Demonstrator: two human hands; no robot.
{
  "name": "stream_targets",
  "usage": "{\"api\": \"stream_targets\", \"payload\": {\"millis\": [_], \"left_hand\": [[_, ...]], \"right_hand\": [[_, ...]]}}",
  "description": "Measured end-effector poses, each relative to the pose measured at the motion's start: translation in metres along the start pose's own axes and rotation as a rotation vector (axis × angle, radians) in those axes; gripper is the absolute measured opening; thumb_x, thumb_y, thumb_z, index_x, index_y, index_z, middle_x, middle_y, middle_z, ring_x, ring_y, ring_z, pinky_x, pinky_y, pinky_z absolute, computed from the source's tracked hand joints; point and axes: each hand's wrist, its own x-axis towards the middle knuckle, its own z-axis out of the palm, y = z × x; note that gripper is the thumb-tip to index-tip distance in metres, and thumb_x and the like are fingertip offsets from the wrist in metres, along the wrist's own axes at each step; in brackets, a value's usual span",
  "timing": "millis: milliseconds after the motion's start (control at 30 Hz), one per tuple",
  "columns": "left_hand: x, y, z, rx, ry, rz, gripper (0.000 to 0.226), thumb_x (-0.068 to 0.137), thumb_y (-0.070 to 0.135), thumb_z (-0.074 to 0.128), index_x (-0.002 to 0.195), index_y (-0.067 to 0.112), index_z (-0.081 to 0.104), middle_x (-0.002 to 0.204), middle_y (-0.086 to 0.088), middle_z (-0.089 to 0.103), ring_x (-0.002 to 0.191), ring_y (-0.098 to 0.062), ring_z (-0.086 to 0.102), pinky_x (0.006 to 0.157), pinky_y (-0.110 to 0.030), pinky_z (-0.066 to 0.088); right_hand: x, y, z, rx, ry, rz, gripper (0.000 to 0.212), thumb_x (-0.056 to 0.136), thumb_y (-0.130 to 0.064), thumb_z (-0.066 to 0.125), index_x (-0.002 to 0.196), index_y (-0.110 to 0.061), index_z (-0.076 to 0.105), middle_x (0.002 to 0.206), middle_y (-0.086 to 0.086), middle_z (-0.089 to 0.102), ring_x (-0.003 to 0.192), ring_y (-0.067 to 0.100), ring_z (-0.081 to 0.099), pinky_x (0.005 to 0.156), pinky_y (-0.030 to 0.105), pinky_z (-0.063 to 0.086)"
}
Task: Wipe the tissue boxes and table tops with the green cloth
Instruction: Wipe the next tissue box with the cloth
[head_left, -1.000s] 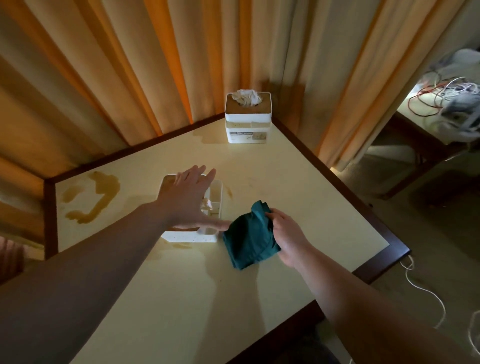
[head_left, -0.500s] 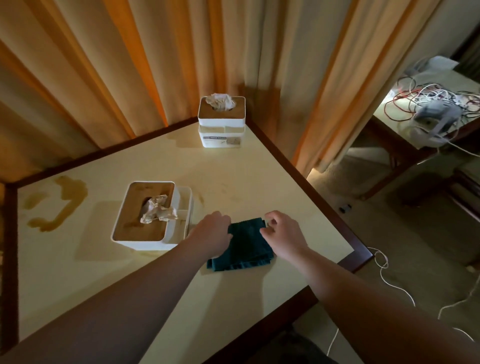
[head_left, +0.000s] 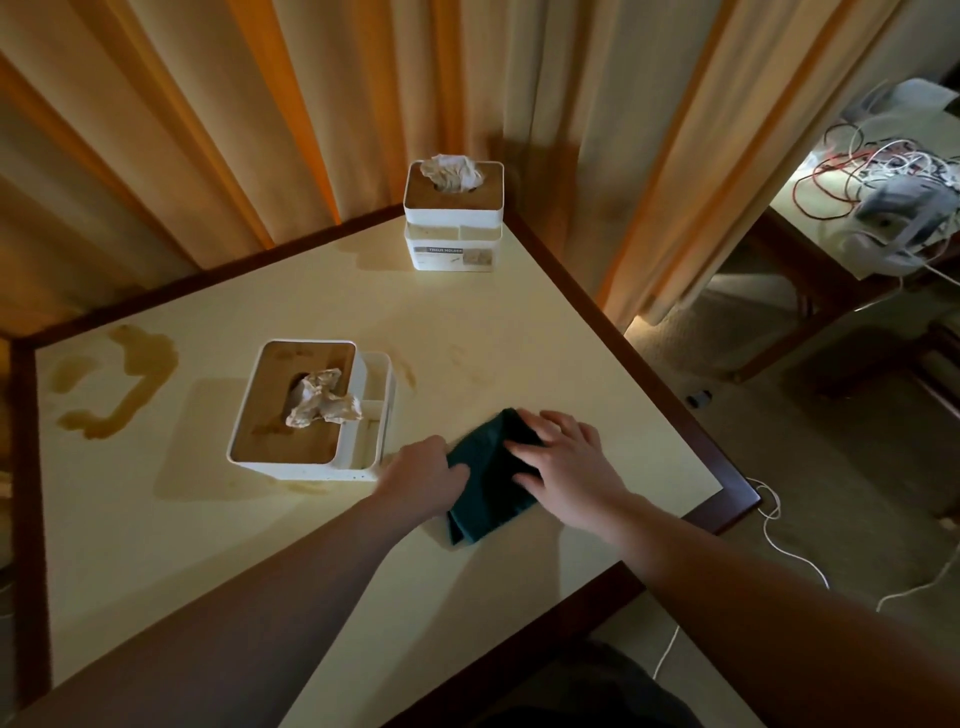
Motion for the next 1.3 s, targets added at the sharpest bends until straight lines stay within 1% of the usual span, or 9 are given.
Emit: {"api": "stream_targets", "payload": {"millis": [100, 267, 333, 467, 567, 667, 900, 1133, 1300], "left_hand": [[-0.007, -0.005, 0.003, -0.209, -0.047, -0.031, 0.019, 0.088, 0.032, 0.066, 0.092, 0.019, 0.053, 0.091, -0.007, 0.067, 0.082, -0.025, 0.066, 0.068, -0.040, 0.058], [-0.018, -0.019, 0.004, -0.270, 0.012, 0.098, 0.035, 0.088, 0.029, 0.078, 0.100, 0.025, 0.045, 0.088, -0.004, 0.067, 0.076, -0.022, 0.067, 0.059, -0.036, 0.052], [-0.023, -0.027, 0.002, -0.244, -0.010, 0.222, 0.030, 0.089, 0.025, 0.075, 0.107, 0.027, 0.052, 0.091, -0.001, 0.067, 0.077, -0.017, 0.064, 0.066, -0.036, 0.053], [-0.029, -0.041, -0.001, -0.067, -0.095, 0.461, 0.056, 0.089, 0.009, 0.065, 0.139, 0.032, 0.058, 0.124, 0.006, 0.063, 0.103, -0.012, 0.060, 0.091, -0.028, 0.052], [-0.032, -0.042, -0.002, 0.014, -0.012, 0.528, 0.043, 0.095, 0.005, 0.062, 0.133, 0.024, 0.067, 0.121, 0.005, 0.068, 0.106, -0.013, 0.061, 0.090, -0.025, 0.046], [-0.032, -0.041, 0.002, -0.025, 0.049, 0.556, 0.025, 0.095, 0.015, 0.065, 0.115, 0.026, 0.074, 0.105, 0.010, 0.073, 0.094, -0.009, 0.064, 0.087, -0.035, 0.055], [-0.023, -0.034, 0.006, -0.175, 0.183, 0.464, 0.015, 0.092, 0.036, 0.074, 0.106, 0.030, 0.074, 0.098, 0.010, 0.051, 0.088, -0.007, 0.054, 0.078, -0.030, 0.051], [-0.006, -0.010, -0.006, -0.321, 0.218, 0.335, 0.011, 0.096, 0.035, 0.067, 0.106, 0.035, 0.063, 0.099, 0.017, 0.067, 0.096, -0.008, 0.063, 0.078, -0.031, 0.051], [0.013, 0.014, -0.014, -0.381, 0.218, 0.204, 0.023, 0.095, 0.034, 0.069, 0.110, 0.028, 0.052, 0.095, 0.008, 0.065, 0.084, -0.011, 0.063, 0.067, -0.031, 0.053]], "right_hand": [[0.009, 0.006, -0.006, -0.024, 0.004, 0.055, 0.044, 0.101, -0.041, 0.059, 0.146, -0.039, 0.055, 0.170, 0.006, 0.023, 0.152, 0.033, 0.021, 0.118, 0.055, 0.027], [-0.016, -0.019, -0.001, 0.090, 0.207, 0.068, 0.028, 0.098, -0.032, 0.064, 0.124, -0.024, 0.069, 0.138, 0.002, 0.055, 0.125, 0.024, 0.049, 0.099, 0.047, 0.051], [-0.034, -0.037, 0.006, 0.192, 0.199, 0.027, 0.031, 0.098, -0.037, 0.063, 0.122, -0.018, 0.070, 0.127, 0.002, 0.059, 0.115, 0.019, 0.055, 0.093, 0.037, 0.055], [-0.051, -0.069, 0.018, 0.203, 0.072, 0.023, 0.053, 0.094, -0.056, 0.060, 0.128, -0.016, 0.065, 0.118, 0.000, 0.061, 0.106, 0.018, 0.054, 0.089, 0.031, 0.052], [-0.049, -0.081, 0.021, 0.158, 0.071, 0.106, 0.059, 0.089, -0.064, 0.062, 0.128, -0.020, 0.061, 0.117, -0.003, 0.057, 0.105, 0.018, 0.051, 0.088, 0.033, 0.048], [-0.044, -0.085, 0.021, 0.116, 0.091, 0.138, 0.045, 0.090, -0.050, 0.068, 0.123, -0.021, 0.059, 0.117, -0.001, 0.055, 0.105, 0.021, 0.053, 0.088, 0.035, 0.048], [-0.045, -0.066, 0.006, 0.149, 0.114, 0.089, 0.038, 0.087, -0.040, 0.068, 0.118, -0.019, 0.059, 0.112, -0.003, 0.056, 0.101, 0.017, 0.053, 0.086, 0.036, 0.051], [-0.014, -0.035, -0.028, 0.333, 0.129, 0.230, 0.034, 0.100, -0.026, 0.059, 0.132, -0.019, 0.059, 0.122, -0.001, 0.068, 0.105, 0.018, 0.066, 0.092, 0.037, 0.056], [0.010, -0.017, -0.040, 0.345, 0.039, 0.316, 0.022, 0.100, -0.024, 0.056, 0.121, -0.021, 0.059, 0.115, -0.001, 0.065, 0.101, 0.024, 0.063, 0.084, 0.041, 0.054]]}}
